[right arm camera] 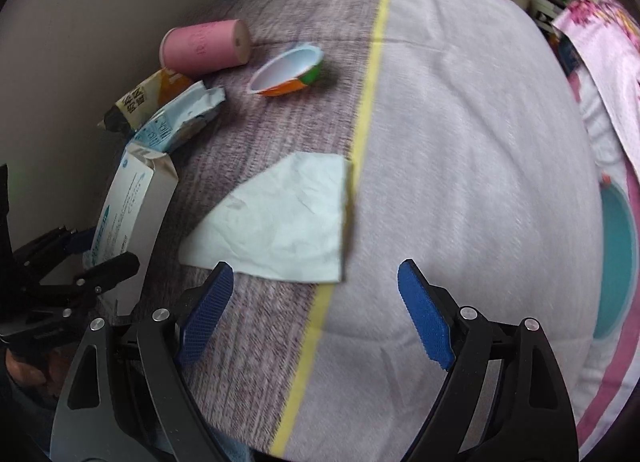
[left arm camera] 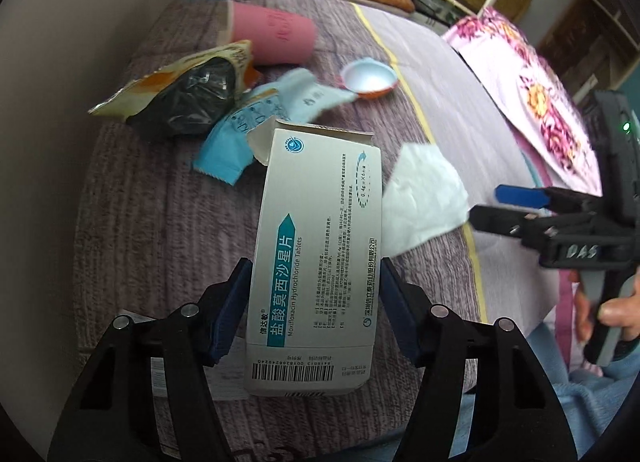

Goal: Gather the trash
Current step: 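Grasp the white medicine box with the left gripper while the right grasps the tissue, then carry the box and tissue over the teal bin and open both grippers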

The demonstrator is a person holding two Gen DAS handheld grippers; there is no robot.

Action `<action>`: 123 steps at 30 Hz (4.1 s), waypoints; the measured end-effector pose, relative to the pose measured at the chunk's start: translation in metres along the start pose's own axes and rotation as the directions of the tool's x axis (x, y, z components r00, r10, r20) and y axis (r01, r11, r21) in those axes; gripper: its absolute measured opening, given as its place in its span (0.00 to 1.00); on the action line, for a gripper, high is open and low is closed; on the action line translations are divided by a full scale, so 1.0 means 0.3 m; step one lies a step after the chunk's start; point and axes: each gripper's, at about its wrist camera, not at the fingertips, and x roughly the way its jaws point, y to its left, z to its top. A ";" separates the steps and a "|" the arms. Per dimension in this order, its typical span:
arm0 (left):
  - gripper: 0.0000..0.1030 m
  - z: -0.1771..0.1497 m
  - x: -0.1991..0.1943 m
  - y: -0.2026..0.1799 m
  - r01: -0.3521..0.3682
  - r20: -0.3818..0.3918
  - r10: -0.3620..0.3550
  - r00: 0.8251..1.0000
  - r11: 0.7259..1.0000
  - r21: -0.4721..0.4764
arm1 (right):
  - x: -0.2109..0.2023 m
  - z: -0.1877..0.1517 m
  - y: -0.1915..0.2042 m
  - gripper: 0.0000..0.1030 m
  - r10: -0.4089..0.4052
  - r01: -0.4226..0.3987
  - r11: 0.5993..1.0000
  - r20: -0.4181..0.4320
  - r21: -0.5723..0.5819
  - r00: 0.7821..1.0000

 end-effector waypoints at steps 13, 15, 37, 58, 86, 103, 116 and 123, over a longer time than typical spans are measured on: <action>0.63 -0.015 0.029 0.020 0.078 -0.031 -0.079 0.996 0.996 -0.047 | 0.112 0.026 0.098 0.53 -0.079 0.088 0.976 0.050 -0.201 0.996; 0.63 -0.011 0.037 0.013 0.077 -0.034 -0.078 0.996 0.996 -0.047 | 0.102 0.025 0.091 0.33 -0.049 0.059 0.977 0.050 -0.207 0.998; 0.63 0.100 0.131 -0.356 0.110 -0.061 -0.102 0.993 0.986 0.127 | -0.215 -0.100 -0.353 0.08 0.004 -0.054 0.975 0.224 0.216 0.975; 0.63 0.253 0.294 -0.900 0.116 -0.104 -0.082 0.991 0.919 0.378 | -0.358 -0.226 -0.790 0.08 -0.117 -0.058 0.883 0.339 0.465 0.934; 0.64 0.347 0.582 -1.434 0.179 -0.206 -0.090 0.974 0.863 0.472 | -0.481 -0.497 -1.262 0.09 -0.267 -0.046 0.725 0.342 0.687 0.901; 0.83 0.359 0.675 -1.473 0.191 -0.231 -0.091 0.969 0.867 0.460 | -0.478 -0.507 -1.315 0.11 -0.277 -0.031 0.701 0.311 0.712 0.909; 0.87 0.353 0.641 -1.349 0.180 -0.228 -0.092 0.969 0.895 0.408 | -0.429 -0.440 -1.276 0.11 -0.257 -0.006 0.722 0.277 0.692 0.926; 0.87 0.342 0.617 -1.288 0.184 -0.218 -0.103 0.970 0.903 0.389 | -0.393 -0.390 -1.251 0.13 -0.230 0.000 0.740 0.253 0.673 0.940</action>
